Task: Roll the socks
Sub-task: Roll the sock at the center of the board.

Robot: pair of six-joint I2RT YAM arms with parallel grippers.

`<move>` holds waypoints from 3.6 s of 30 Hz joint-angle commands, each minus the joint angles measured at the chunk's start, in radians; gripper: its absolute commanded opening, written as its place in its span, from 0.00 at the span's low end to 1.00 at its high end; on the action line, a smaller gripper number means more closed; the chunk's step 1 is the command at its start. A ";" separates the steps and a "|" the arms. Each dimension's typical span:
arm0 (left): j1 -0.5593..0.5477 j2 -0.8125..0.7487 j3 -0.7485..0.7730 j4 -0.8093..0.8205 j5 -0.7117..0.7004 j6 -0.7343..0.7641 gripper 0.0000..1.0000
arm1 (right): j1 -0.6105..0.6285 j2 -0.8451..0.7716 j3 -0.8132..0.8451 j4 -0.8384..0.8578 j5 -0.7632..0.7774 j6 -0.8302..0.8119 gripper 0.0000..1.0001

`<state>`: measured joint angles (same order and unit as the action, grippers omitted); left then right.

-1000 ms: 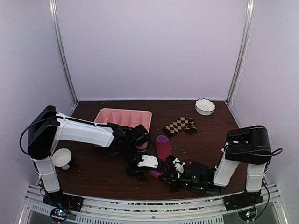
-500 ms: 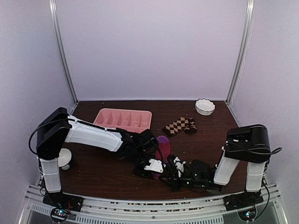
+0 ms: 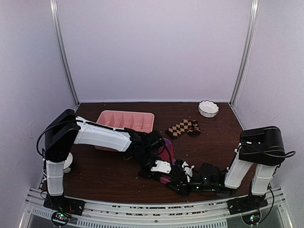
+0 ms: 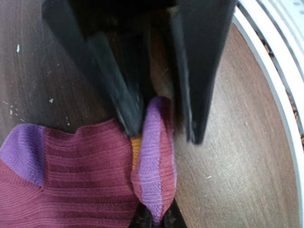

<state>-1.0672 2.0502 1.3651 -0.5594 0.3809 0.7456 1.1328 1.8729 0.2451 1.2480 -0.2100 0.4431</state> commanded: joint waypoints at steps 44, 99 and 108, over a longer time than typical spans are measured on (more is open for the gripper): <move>0.078 0.530 0.574 -0.768 0.052 -0.084 0.00 | 0.175 -0.118 0.252 -0.660 0.337 -0.646 0.29; 0.085 0.283 0.376 -0.494 -0.142 -0.168 0.39 | 0.106 -0.029 0.149 -0.611 0.113 -0.364 0.00; 0.085 -0.078 -0.010 -0.129 -0.135 -0.153 0.41 | 0.063 0.055 0.151 -0.633 0.014 -0.204 0.00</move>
<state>-0.9989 2.0838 1.4910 -0.9108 0.3336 0.5762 1.2102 1.8305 0.4458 0.8673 -0.1097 0.1192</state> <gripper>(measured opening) 0.408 0.067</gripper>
